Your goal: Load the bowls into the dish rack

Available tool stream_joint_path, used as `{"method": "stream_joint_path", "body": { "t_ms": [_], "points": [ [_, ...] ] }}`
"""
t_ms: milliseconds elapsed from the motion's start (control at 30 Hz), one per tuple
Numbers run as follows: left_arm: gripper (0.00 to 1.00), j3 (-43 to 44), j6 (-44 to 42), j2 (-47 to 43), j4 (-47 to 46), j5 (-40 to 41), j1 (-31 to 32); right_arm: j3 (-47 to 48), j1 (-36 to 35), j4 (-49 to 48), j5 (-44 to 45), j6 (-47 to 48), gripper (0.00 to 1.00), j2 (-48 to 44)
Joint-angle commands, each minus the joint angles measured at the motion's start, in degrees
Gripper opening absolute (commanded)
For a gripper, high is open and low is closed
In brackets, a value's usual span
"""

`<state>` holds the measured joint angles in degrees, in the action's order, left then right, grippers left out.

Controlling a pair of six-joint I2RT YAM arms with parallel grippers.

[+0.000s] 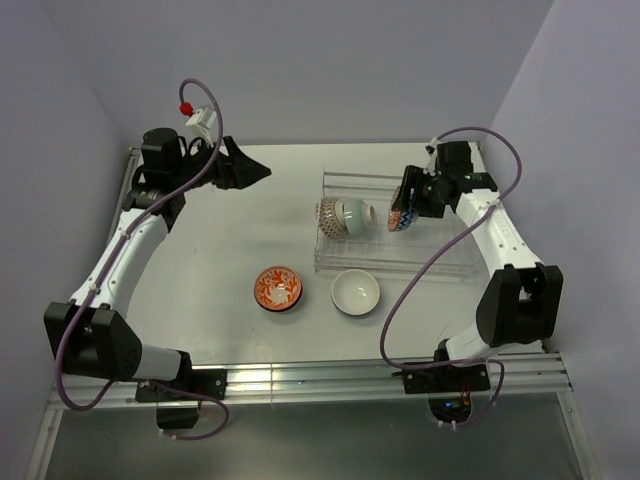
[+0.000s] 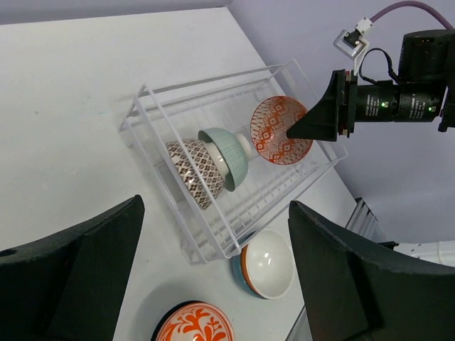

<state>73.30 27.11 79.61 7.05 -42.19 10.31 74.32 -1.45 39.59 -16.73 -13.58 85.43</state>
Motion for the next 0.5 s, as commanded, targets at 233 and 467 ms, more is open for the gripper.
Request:
{"method": "stream_joint_path", "body": {
  "t_ms": [233,467],
  "points": [
    [0.88,-3.86,-1.01,-5.78,-0.19,-1.22,-4.33,1.44,-5.31,-4.7,8.37,1.54,0.0,5.44],
    [0.88,-4.48,-1.36,-6.05,-0.28,-1.49,-5.38,2.58,-7.95,-4.44,11.01,1.98,0.0,8.0]
  ]
}}
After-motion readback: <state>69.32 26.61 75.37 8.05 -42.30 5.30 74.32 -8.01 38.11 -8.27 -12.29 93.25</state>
